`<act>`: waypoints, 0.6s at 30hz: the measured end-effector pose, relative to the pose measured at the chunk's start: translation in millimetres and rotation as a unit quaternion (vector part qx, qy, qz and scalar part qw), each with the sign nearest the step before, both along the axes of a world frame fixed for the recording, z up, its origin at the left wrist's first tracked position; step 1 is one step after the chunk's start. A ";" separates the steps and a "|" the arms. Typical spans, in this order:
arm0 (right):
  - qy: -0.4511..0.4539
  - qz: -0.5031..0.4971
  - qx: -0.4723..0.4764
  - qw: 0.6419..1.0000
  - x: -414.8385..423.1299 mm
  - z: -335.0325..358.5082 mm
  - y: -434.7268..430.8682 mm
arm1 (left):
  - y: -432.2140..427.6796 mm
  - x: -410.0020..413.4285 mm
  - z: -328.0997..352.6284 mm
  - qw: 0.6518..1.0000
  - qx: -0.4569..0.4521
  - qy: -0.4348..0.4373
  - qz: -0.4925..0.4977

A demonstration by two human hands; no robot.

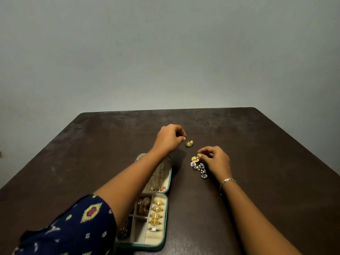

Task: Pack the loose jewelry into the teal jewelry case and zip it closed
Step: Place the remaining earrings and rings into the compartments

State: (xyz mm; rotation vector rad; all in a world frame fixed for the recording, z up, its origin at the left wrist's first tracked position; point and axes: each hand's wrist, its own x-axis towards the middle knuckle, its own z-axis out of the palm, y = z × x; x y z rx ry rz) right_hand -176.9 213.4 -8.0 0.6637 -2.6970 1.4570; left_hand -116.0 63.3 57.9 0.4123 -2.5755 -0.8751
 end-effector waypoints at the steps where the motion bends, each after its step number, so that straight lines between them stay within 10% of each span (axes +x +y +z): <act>1: 0.005 -0.003 0.005 1.000 1.0 -0.2 0.0 | -3.5 -7.3 -0.3 1.000 -0.017 -0.019 -0.007; 18: 0.020 -0.021 -0.040 0.999 4.8 -3.9 2.5 | -15.2 -89.9 -7.2 0.960 -0.088 -0.240 -0.116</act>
